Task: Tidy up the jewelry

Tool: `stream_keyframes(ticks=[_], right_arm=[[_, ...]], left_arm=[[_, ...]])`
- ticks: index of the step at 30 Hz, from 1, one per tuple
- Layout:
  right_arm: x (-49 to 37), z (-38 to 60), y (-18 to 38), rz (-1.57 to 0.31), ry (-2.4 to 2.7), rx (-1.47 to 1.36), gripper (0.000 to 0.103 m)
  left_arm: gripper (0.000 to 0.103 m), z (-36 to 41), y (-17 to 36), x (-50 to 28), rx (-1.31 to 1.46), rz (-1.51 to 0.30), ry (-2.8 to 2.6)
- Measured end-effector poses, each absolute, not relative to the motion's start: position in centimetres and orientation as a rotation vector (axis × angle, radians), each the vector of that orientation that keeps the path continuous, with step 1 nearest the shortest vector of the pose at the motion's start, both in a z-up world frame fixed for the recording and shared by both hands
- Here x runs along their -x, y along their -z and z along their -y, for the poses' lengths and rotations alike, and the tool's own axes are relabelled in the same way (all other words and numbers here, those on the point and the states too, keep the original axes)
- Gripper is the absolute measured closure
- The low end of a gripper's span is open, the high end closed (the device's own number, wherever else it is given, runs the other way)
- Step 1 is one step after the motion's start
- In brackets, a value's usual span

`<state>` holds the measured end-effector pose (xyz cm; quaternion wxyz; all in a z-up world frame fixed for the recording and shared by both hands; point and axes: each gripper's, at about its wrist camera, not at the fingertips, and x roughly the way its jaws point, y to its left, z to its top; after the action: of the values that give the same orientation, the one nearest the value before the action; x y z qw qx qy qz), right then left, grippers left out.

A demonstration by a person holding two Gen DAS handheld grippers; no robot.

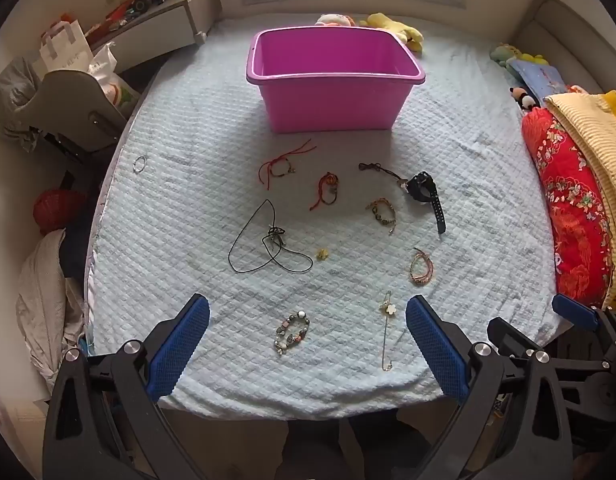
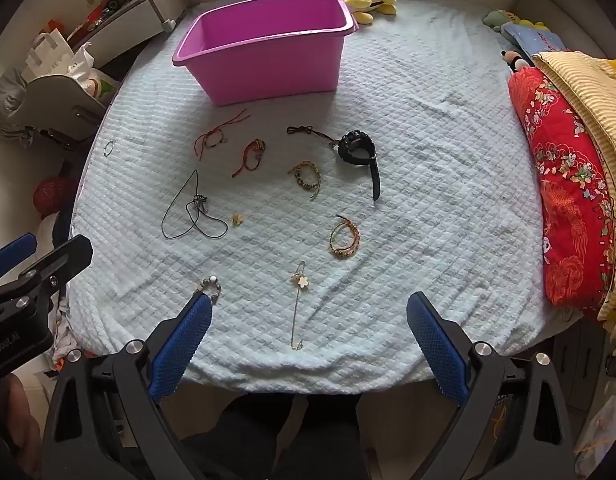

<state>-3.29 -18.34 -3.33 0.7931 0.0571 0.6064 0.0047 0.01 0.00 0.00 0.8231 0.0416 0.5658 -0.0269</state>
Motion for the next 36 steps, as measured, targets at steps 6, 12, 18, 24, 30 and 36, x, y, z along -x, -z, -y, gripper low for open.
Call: stream_keyframes(ticks=[6,12,18,24,30,36], right_arm=[[3.34,18.32,3.32,-1.303,-0.003,-0.123,0.009],[3.42,18.34,3.27,-1.301,-0.009,-0.122,0.009],[3.43,18.23,3.23,-1.299,-0.011,-0.121,0.009],[3.47,18.18,3.18,-1.298,-0.01,-0.122,0.009],[3.5,18.16,3.11,-1.297,-0.011,-0.119,0.009],[3.46,17.99,3.03,-1.296,-0.012,-0.119,0.01]], left_arm=[[0.006,0.01,-0.01,0.0,-0.089,-1.2,0.059],[0.006,0.03,-0.02,-0.01,-0.091,-1.204,0.052],[0.006,-0.03,0.25,0.11,-0.094,-1.204,0.049],[0.006,-0.17,0.09,0.29,-0.09,-1.2,0.044],[0.006,-0.47,-0.07,0.25,-0.086,-1.199,0.042],[0.006,-0.6,-0.35,0.09,-0.084,-1.197,0.04]])
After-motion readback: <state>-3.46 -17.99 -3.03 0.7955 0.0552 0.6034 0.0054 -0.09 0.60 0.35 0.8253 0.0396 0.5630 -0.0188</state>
